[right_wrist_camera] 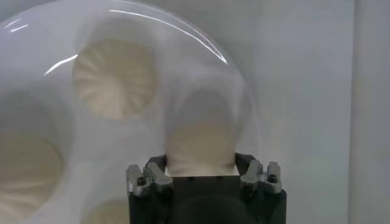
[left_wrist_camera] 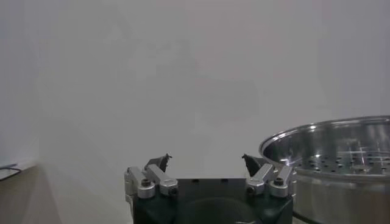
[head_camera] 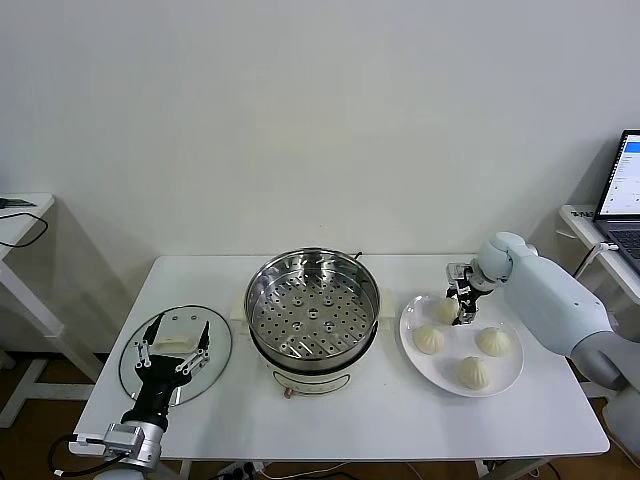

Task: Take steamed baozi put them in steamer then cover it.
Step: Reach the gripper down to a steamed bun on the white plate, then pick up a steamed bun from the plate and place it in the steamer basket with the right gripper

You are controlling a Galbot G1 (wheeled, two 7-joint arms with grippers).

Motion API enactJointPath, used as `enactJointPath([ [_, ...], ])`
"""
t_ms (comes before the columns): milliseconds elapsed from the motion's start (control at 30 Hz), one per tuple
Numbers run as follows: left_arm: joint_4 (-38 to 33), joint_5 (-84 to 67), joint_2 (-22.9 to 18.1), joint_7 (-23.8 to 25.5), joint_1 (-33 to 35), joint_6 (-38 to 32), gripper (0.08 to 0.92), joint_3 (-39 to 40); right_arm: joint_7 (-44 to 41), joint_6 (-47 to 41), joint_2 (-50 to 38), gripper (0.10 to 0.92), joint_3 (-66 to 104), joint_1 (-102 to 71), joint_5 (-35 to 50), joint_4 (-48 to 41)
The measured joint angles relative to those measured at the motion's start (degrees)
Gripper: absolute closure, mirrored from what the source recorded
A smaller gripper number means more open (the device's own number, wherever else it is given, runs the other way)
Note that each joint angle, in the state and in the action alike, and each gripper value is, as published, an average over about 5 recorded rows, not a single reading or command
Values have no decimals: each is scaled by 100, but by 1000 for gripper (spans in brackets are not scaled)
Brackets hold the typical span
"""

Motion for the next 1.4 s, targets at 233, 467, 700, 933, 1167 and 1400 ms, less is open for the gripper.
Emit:
enactJointPath([
  [233,2,1,-3,0,6,-2,177,5,-98,38,-196,314,-142,83,169,235],
  [467,-34,15,-2,0,22,4,177,51,-349,238,-787,313,-553,456,667,935],
  [700,-92,19,16,-11,32,41,177,85,-756,891,-1326,320,-1175,1294,1162,1882],
  [933,-150,33,21,-13,93,45,177,68,-1052,1701,-1382,321,-2056,2541,1508,2873],
  [1167,-226,36,28,-7,153,39,177,18,-1160,2372,-894,321,-2849,3586,1753,3412],
  [1400,-228,35,86,8,164,38,177,-33,-1128,2819,-106,321,-3380,4070,1851,3556],
])
